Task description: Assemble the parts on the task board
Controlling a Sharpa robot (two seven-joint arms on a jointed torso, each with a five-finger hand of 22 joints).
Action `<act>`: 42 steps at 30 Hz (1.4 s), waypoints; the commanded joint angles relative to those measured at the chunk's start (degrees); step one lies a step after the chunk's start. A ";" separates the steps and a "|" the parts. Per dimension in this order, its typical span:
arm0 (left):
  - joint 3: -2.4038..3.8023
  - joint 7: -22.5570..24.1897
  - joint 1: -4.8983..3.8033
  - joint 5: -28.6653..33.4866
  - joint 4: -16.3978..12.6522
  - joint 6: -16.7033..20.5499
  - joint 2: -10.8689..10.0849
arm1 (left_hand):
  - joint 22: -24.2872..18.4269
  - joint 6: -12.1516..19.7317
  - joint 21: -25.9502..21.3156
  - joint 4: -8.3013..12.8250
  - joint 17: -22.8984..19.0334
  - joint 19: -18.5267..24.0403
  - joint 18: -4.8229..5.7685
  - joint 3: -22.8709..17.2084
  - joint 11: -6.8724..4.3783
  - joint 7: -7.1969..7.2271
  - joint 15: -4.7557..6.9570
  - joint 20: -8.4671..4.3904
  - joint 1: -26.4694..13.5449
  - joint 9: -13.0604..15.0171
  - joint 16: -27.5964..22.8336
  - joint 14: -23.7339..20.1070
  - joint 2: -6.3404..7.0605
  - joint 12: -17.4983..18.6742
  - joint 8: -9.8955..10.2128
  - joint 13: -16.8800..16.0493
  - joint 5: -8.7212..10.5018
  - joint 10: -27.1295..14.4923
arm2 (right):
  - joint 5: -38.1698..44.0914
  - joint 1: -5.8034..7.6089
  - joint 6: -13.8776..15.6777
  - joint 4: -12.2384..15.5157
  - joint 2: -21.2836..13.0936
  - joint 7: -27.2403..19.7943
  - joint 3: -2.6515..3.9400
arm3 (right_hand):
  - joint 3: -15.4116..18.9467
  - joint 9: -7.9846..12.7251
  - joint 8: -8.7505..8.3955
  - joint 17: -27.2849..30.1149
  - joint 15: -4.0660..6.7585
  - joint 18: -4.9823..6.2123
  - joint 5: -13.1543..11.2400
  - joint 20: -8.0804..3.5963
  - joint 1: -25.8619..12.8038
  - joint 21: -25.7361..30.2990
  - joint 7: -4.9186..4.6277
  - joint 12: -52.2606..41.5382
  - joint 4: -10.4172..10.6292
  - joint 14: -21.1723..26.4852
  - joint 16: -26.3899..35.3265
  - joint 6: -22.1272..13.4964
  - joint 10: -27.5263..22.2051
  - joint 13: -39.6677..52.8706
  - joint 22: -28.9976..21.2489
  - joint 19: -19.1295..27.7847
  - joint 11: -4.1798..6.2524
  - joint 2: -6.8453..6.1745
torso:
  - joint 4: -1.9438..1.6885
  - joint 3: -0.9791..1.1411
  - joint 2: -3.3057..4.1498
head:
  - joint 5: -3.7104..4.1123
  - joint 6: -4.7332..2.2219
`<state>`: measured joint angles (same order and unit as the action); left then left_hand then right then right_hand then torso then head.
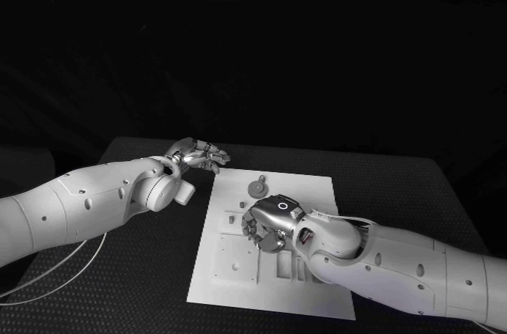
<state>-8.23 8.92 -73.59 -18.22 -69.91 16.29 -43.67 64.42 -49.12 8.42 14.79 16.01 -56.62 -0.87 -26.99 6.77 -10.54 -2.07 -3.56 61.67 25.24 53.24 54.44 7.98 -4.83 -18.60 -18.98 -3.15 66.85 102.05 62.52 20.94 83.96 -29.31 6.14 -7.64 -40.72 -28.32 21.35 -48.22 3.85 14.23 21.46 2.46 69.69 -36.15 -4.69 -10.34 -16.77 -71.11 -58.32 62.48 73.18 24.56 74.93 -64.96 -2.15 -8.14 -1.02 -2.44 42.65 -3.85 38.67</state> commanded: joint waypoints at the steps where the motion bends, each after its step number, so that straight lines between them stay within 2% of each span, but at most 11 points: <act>1: 0.04 0.60 -0.12 0.49 -0.02 0.26 0.22 | -0.07 0.45 -0.37 -0.03 0.08 -0.27 -0.09 0.37 -0.01 0.11 0.04 -0.01 0.07 -0.08 -0.40 0.26 -0.51 0.26 -0.04 -0.08 0.20 -0.27 | 2.71 -0.39 -0.40 -0.06 0.55 -0.05 -0.19 | -0.45 -0.06 0.35 0.09 0.20 0.77 0.10 -0.42 -0.04 -0.33 0.02 -0.13 0.02 0.00 -0.36 0.34 0.34 0.07 1.43 0.09 -0.11 0.36 | 0.11 0.03 0.02 | -0.54 0.41; 4: 0.04 0.60 -0.12 0.49 -0.01 0.22 0.27 | -0.07 0.46 -0.37 -0.04 0.09 -0.27 -0.09 0.37 -0.01 0.11 0.04 -0.01 0.07 -0.08 -0.41 0.26 -0.51 0.26 -0.04 -0.08 0.20 -0.27 | 3.05 -0.70 -0.57 0.01 0.69 -0.01 -0.40 | -0.46 -0.07 0.35 0.09 0.21 0.77 0.10 -0.43 -0.03 -0.36 0.02 -0.13 0.01 0.00 -0.38 0.34 0.34 0.09 1.43 0.09 -0.11 0.36 | 0.07 0.10 0.01 | -0.74 0.59; 15: 0.04 0.56 -0.12 0.50 -0.06 0.16 0.22 | -0.09 0.47 -0.41 -0.06 0.12 -0.29 -0.08 0.38 -0.01 0.11 0.03 -0.01 0.05 -0.08 -0.44 0.26 -0.50 0.26 -0.05 -0.09 0.20 -0.28 | 4.17 -1.07 -0.79 -0.42 0.92 0.16 -1.14 | -0.47 -0.10 0.34 0.11 0.22 0.77 0.10 -0.45 -0.02 -0.43 0.03 -0.12 0.01 -0.01 -0.41 0.34 0.34 0.14 1.43 0.09 -0.10 0.35 | 0.12 0.10 0.04 | -1.21 1.22; 23: 0.04 0.47 -0.12 0.50 -0.06 0.03 0.03 | -0.10 0.49 -0.44 -0.08 0.15 -0.30 -0.08 0.40 0.00 0.10 0.03 0.00 0.03 -0.08 -0.47 0.26 -0.49 0.27 -0.05 -0.10 0.20 -0.29 | 5.63 -1.83 -1.00 -1.14 1.26 0.41 -1.69 | -0.49 -0.12 0.34 0.13 0.22 0.77 0.10 -0.46 0.00 -0.48 0.03 -0.11 0.00 -0.01 -0.44 0.35 0.34 0.19 1.43 0.10 -0.09 0.35 | 0.12 0.11 0.01 | -0.86 1.48; 28: 0.04 0.45 -0.12 0.50 -0.10 -0.05 0.00 | -0.11 0.50 -0.46 -0.10 0.17 -0.31 -0.07 0.41 0.01 0.09 0.03 0.00 0.00 -0.09 -0.50 0.26 -0.49 0.27 -0.05 -0.10 0.20 -0.31 | 6.10 -2.42 -0.94 -1.87 1.46 0.45 -1.75 | -0.50 -0.15 0.34 0.15 0.23 0.77 0.10 -0.48 0.01 -0.54 0.04 -0.11 0.00 -0.02 -0.48 0.36 0.35 0.23 1.43 0.10 -0.09 0.32 | 0.14 0.08 0.01 | -0.55 1.44; 33: 0.04 0.42 -0.12 0.50 -0.10 -0.14 0.01 | -0.12 0.52 -0.48 -0.11 0.18 -0.31 -0.07 0.41 0.01 0.09 0.02 0.00 -0.01 -0.09 -0.52 0.25 -0.49 0.28 -0.05 -0.11 0.20 -0.32 | 6.33 -2.53 -0.92 -2.01 1.71 0.42 -1.78 | -0.50 -0.16 0.34 0.16 0.23 0.77 0.10 -0.49 0.02 -0.58 0.04 -0.11 0.00 -0.02 -0.50 0.37 0.35 0.26 1.43 0.11 -0.08 0.30 | 0.12 0.13 0.01 | -0.52 1.45; 37: 0.04 0.36 -0.12 0.50 -0.10 -0.20 -0.02 | -0.13 0.53 -0.50 -0.12 0.20 -0.31 -0.07 0.42 0.01 0.09 0.02 0.00 -0.02 -0.09 -0.53 0.25 -0.48 0.28 -0.05 -0.11 0.20 -0.33 | 6.66 -2.58 -0.68 -2.23 1.78 0.52 -1.80 | -0.51 -0.18 0.34 0.17 0.23 0.77 0.10 -0.49 0.03 -0.61 0.05 -0.10 0.00 -0.02 -0.51 0.37 0.36 0.29 1.42 0.11 -0.08 0.28 | 0.09 0.07 0.00 | -0.44 1.44; 42: 0.04 0.33 -0.12 0.50 -0.09 -0.19 -0.07 | -0.13 0.55 -0.51 -0.13 0.21 -0.32 -0.06 0.43 0.02 0.08 0.02 0.00 -0.03 -0.09 -0.55 0.24 -0.48 0.29 -0.05 -0.11 0.20 -0.34 | 6.86 -2.60 -0.05 -2.29 1.83 0.63 -1.80 | -0.51 -0.19 0.34 0.18 0.24 0.77 0.10 -0.50 0.04 -0.64 0.05 -0.10 0.00 -0.02 -0.53 0.38 0.36 0.31 1.42 0.11 -0.08 0.27 | 0.12 0.08 -0.02 | -0.46 1.44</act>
<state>-8.23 8.86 -73.59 -18.03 -69.90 16.33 -43.77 64.36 -48.98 8.19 14.64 16.16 -56.62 -0.87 -26.84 6.77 -10.39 -2.06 -3.56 61.67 25.24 53.02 54.44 7.98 -4.83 -18.60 -19.01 -3.15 66.86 107.70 60.11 20.97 81.76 -27.56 6.45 -9.32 -41.01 -28.50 21.45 -48.12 3.64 14.29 21.46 2.21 69.69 -36.59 -4.71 -10.07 -16.80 -71.12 -58.58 62.49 73.31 24.81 74.95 -64.80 -2.25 -8.16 -0.90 -2.34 42.64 -4.31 40.10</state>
